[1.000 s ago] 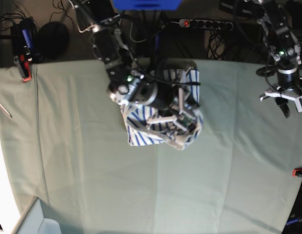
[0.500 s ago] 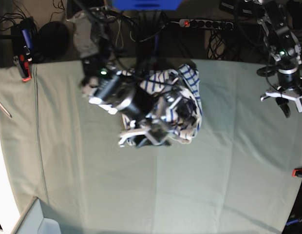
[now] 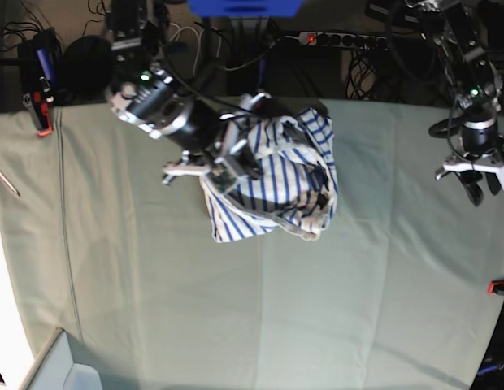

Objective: Layout the t-shirt on the table in an organized manner, then fold the t-shirt properly
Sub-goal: 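Release the right gripper and lift it away from the folded shirt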

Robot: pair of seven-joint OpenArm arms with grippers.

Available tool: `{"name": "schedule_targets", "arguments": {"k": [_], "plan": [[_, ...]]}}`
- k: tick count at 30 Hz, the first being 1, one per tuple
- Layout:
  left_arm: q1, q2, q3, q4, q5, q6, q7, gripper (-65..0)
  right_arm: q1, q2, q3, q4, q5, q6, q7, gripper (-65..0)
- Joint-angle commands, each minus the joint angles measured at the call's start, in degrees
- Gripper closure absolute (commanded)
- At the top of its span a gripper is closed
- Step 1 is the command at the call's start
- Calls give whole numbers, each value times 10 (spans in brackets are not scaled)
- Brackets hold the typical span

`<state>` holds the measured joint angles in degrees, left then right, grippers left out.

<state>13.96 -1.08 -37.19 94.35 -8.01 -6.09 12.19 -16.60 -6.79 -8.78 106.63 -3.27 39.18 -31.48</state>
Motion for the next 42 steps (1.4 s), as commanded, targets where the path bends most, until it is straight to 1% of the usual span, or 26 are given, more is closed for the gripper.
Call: {"name": "schedule_targets", "arguments": {"k": [1,7,9,12,14,16,17,19,22,24,27,29,33,36,39,42], "plan": [[-3,-6,-1,12,-2,0,-14,-238,4,-2,-3,-11,7,8,10,0],[2,-12,-5,12,-2,0,-14,-238,24,-1,-37,-92,7,8,10,0],[3,-21,-5,9,-5,0,-14,-238,21,1,-69,-104,6,8,9,0],[3,-22,-5,9,-4,0,-14,-238,21,25,-132,-120,6,8,8,0],[2,-22,-5,9,-2,0,-14,-238,21,35,-176,-127,6,8,9,0],[0,-22,-5,9,-2,0,-13,-238,21,40,-203,-129,6,8,9,0],[-1,-22,-3,9,-2,0,-13,-238,21,40,-205,-129,6,8,9,0],[-2,-22,-3,9,-2,0,-13,-238,21,40,-205,-124,6,8,9,0],[-3,-22,-3,9,-2,0,-13,-238,21,61,-187,-83,6,8,8,0],[-3,-22,-5,8,-5,0,-13,-238,21,73,-158,-35,9,8,4,0],[-3,-23,-5,7,-5,0,-13,-238,28,73,-96,15,7,8,4,0],[0,-23,-5,7,-4,0,-13,-238,57,67,-55,18,7,8,3,0],[3,-23,-6,7,-2,0,-13,-238,111,65,-6,-52,6,8,3,0],[3,-23,-6,9,-5,0,-13,-238,117,65,2,-92,6,8,3,0],[0,-23,-6,9,-5,0,-13,-238,87,63,-3,-100,6,8,8,0],[-3,-23,-3,8,-5,0,-13,-238,55,58,-46,-102,6,8,10,0]]}}
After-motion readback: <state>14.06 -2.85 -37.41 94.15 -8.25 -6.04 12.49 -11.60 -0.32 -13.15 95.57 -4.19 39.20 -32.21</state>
